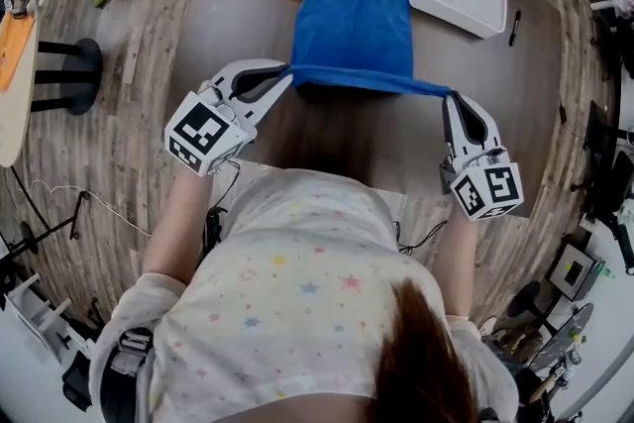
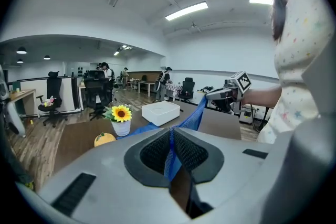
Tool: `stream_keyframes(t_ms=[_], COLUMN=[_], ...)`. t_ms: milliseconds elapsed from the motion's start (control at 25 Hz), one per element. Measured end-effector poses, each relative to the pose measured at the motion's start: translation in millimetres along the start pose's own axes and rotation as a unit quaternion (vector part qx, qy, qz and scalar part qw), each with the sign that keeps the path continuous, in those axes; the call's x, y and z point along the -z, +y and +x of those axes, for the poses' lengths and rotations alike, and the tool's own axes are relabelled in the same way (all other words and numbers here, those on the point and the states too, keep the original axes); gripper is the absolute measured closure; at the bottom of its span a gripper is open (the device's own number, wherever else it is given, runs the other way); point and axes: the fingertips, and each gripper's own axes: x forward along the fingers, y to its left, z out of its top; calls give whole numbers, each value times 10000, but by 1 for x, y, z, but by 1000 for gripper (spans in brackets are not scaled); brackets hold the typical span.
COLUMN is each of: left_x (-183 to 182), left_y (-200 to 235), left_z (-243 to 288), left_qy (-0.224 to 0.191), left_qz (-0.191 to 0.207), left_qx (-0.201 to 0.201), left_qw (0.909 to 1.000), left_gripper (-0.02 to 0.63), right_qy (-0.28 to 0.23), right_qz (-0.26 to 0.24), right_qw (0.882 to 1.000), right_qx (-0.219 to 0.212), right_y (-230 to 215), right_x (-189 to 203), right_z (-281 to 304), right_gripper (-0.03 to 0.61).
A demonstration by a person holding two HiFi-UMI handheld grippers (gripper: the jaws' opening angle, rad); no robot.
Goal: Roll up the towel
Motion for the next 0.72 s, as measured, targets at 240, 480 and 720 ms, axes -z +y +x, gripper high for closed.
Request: stream_keyframes(t_ms=[240, 480, 720], left_x=[16, 19, 14], left_y=[15, 45, 83], left_z=[21, 43, 64], left_qy=[173, 307, 274], left_qz=[-134, -85, -153], left_qx=[2, -125, -347], left_qw=[9998, 9994, 9989], left_gripper=[584, 584, 584], right_qy=[176, 241, 187], right_qz=[59, 115, 102], right_qw=[9998, 9996, 9997], right_qx=[87, 129, 153], right_y=[-16, -37, -60], right_x=[15, 20, 12], right_z=[28, 64, 99], right_gripper=[563, 563, 563])
